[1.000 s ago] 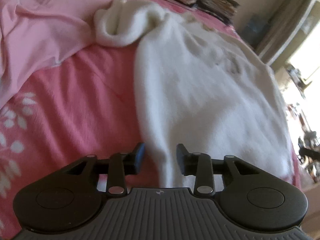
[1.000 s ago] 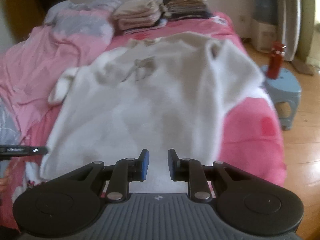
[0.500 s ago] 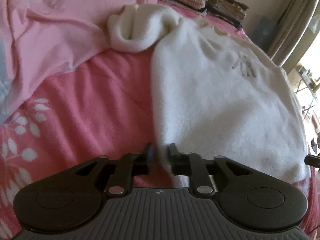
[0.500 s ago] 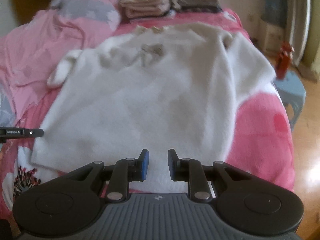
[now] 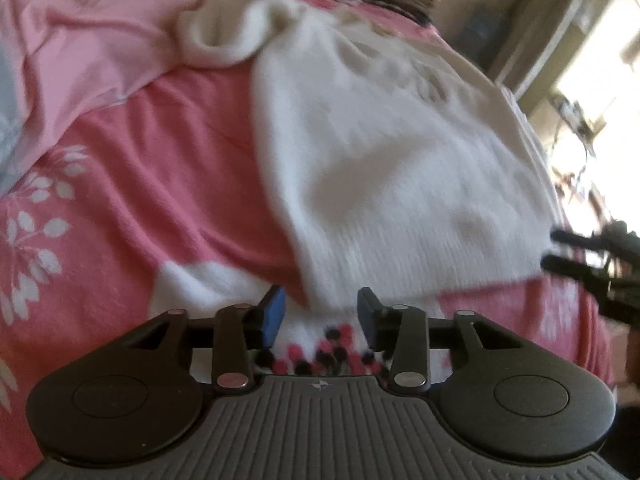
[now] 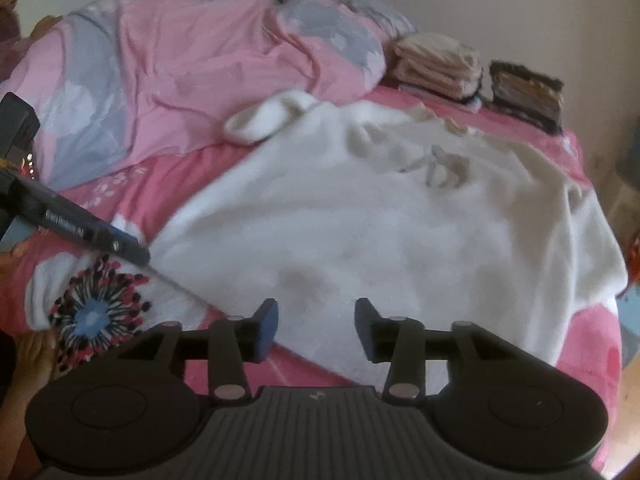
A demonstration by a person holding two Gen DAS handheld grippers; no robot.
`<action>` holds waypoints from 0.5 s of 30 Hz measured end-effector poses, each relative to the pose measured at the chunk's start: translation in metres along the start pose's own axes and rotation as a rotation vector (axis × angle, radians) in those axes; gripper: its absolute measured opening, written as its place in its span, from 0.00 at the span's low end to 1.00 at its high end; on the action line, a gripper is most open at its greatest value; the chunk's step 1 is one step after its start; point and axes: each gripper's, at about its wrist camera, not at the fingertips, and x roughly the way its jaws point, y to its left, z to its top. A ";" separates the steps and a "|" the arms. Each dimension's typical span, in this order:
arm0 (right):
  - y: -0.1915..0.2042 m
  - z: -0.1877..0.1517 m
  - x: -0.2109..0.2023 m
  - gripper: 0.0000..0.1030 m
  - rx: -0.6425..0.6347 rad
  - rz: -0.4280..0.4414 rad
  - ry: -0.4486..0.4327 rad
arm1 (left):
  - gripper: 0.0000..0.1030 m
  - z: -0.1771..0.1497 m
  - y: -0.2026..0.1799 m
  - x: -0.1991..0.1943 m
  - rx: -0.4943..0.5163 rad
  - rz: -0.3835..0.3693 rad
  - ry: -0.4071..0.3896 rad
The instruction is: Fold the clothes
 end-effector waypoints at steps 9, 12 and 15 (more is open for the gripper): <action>0.009 0.010 -0.001 0.98 0.029 -0.066 -0.019 | 0.42 -0.012 -0.033 0.005 0.204 0.064 0.006; 0.010 0.010 0.002 0.99 0.037 -0.064 0.005 | 0.43 -0.014 -0.037 0.006 0.229 0.072 0.006; 0.013 0.010 0.005 0.99 0.034 -0.070 0.032 | 0.48 -0.014 -0.038 0.006 0.226 0.070 0.005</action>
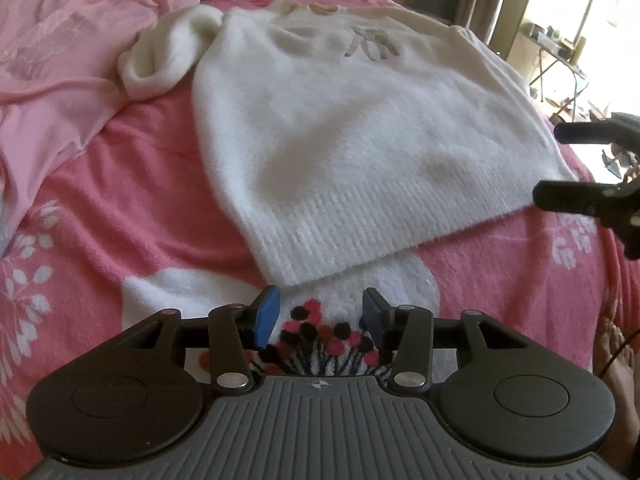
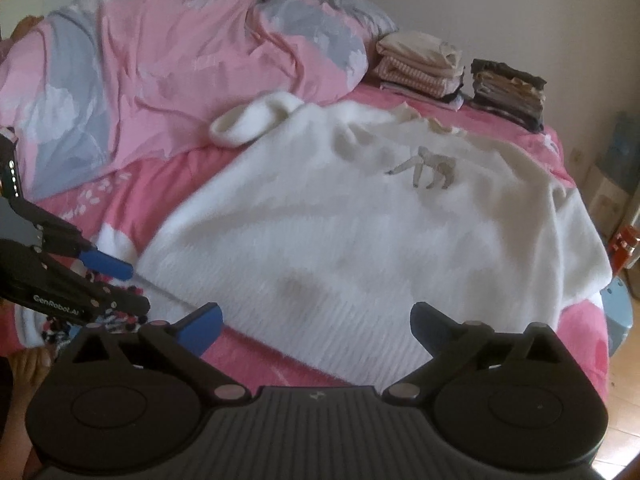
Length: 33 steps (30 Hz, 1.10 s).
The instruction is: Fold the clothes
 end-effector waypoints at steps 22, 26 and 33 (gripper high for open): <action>-0.025 0.007 -0.018 1.00 0.223 0.081 -0.091 | 1.00 0.003 -0.005 -0.012 -0.086 -0.004 -0.076; -0.033 0.008 -0.023 1.00 0.283 0.097 -0.123 | 1.00 0.003 -0.004 -0.013 -0.111 -0.012 -0.080; -0.032 0.008 -0.027 1.00 0.276 0.072 -0.144 | 1.00 0.002 -0.009 -0.015 -0.093 0.001 -0.092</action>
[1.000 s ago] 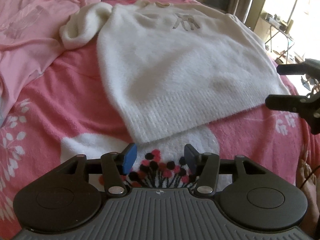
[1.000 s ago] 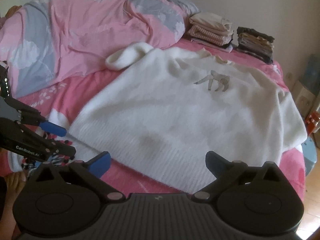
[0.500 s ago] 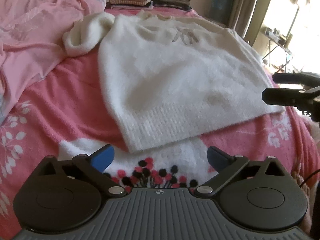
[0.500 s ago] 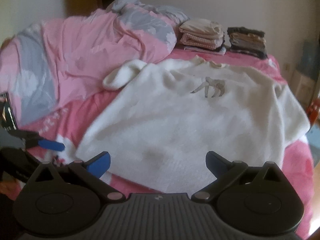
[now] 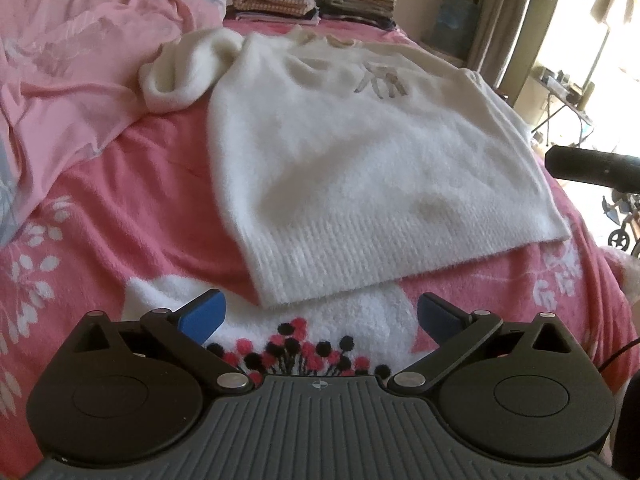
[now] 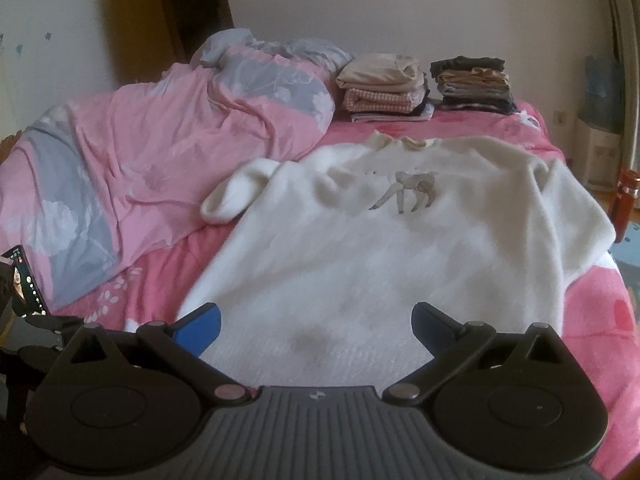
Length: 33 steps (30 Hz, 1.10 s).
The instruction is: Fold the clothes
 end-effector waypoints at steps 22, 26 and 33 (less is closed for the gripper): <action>-0.005 -0.004 -0.003 1.00 0.055 0.077 -0.001 | 1.00 -0.003 -0.002 0.002 0.066 0.044 -0.038; -0.004 -0.005 -0.001 1.00 0.050 0.084 0.008 | 1.00 -0.004 -0.003 0.001 0.082 0.050 -0.045; -0.002 -0.006 0.000 1.00 0.047 0.091 0.015 | 1.00 -0.003 0.000 0.001 0.085 0.057 -0.050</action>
